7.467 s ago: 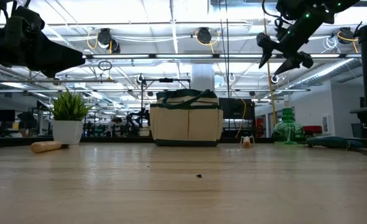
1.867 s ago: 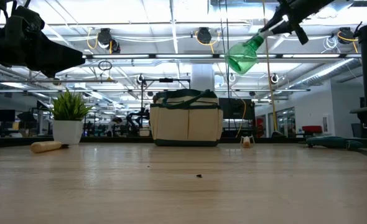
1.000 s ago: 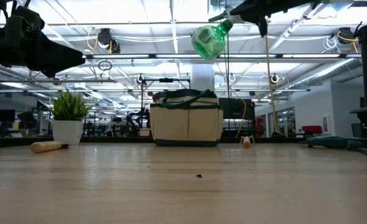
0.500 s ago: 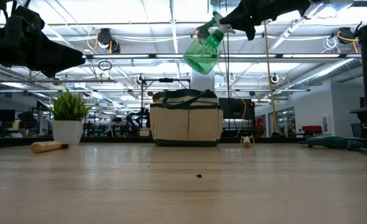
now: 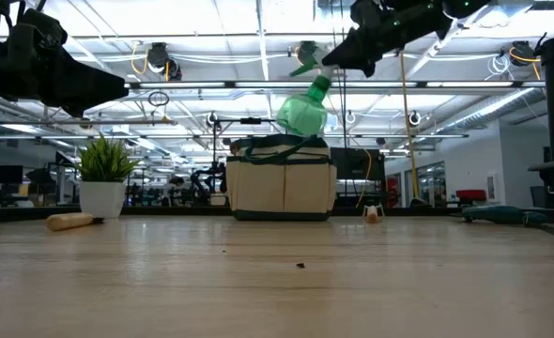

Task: Pick & Place Garden tools in Gardening bag
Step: Put the green spray bottle into the gardening bag

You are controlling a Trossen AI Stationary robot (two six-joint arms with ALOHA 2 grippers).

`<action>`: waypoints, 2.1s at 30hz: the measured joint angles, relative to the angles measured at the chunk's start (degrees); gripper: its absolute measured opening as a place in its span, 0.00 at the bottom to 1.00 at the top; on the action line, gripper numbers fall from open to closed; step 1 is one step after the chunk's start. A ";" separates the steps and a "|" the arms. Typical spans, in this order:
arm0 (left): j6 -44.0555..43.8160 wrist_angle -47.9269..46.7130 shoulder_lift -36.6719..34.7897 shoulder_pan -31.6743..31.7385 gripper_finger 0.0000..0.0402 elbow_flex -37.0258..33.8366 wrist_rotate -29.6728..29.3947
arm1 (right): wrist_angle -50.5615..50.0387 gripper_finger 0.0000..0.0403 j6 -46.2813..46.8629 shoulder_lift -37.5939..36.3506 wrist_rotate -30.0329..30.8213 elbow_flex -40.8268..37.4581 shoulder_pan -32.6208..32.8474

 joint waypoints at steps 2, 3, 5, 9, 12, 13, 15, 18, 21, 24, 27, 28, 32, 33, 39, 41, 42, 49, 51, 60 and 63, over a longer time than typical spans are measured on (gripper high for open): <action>0.00 0.00 -0.01 -0.01 0.42 0.00 0.00 | 0.01 0.11 -0.66 0.49 0.01 0.00 0.00; 0.00 0.00 -0.01 -0.01 0.42 0.00 0.00 | 0.01 0.11 -0.73 0.68 0.01 0.00 0.00; 0.00 0.00 -0.01 0.01 0.42 0.00 0.00 | -0.14 0.11 -1.01 1.03 -0.01 0.00 0.00; 0.00 0.00 0.00 -0.01 0.42 0.00 0.00 | -0.92 0.11 -2.10 1.17 0.01 0.00 0.00; 0.00 0.00 -0.01 -0.01 0.42 0.00 0.00 | -1.92 0.11 -3.18 1.13 0.05 0.00 0.00; 0.00 0.00 0.00 0.00 0.42 0.00 0.00 | -2.38 0.11 -3.50 1.13 0.38 0.00 0.00; 0.00 -0.02 -0.01 0.01 0.42 0.00 0.00 | -2.95 0.11 -3.73 1.14 2.05 0.00 0.00; 0.00 -0.02 0.01 -0.01 0.42 0.00 0.00 | -4.13 0.11 -4.04 1.14 2.86 0.00 0.00; 0.00 -0.02 0.01 -0.01 0.42 0.00 0.00 | -4.23 0.11 -4.75 1.13 2.81 0.00 0.00; 0.00 -0.02 0.00 -0.01 0.42 0.00 0.00 | -4.25 0.11 -4.82 1.13 2.81 0.00 0.00; 0.00 -0.02 0.01 0.00 0.42 0.00 0.00 | -4.26 0.11 -4.82 1.13 2.79 0.00 0.00; 0.00 -0.02 -0.01 -0.01 0.42 0.00 0.00 | -4.27 0.11 -4.82 1.13 2.74 0.00 0.00; 0.00 -0.02 0.00 0.00 0.42 0.00 0.00 | -4.25 0.11 -6.50 1.13 2.68 0.00 0.93; 0.00 -0.03 -0.01 -0.01 0.42 0.00 0.00 | -4.25 0.11 -7.49 1.13 2.68 0.00 1.42; 0.00 -0.04 -0.01 -0.01 0.42 0.00 0.00 | -4.36 0.11 -9.71 1.66 4.43 0.00 3.17; 0.00 -0.04 0.00 -0.01 0.42 0.00 -0.02 | -5.09 0.11 -9.65 2.32 7.24 0.00 3.48; 0.00 -0.04 -0.01 -0.01 0.42 0.00 0.00 | -5.72 0.11 -9.71 2.39 7.73 -0.04 3.48; 0.00 -0.04 -0.01 0.01 0.42 0.00 -0.02 | -7.02 0.11 -10.19 2.84 9.06 -0.04 3.73; 0.00 -0.04 -0.01 0.01 0.42 0.00 0.00 | -8.13 0.11 -10.16 2.92 9.04 0.77 3.74; 0.01 -0.09 0.00 0.00 0.42 0.02 0.00 | -14.23 0.11 -11.03 8.59 8.82 7.15 4.11; 0.00 -0.09 0.01 0.01 0.42 0.02 -0.02 | -17.12 0.11 -12.36 11.39 8.99 9.83 4.34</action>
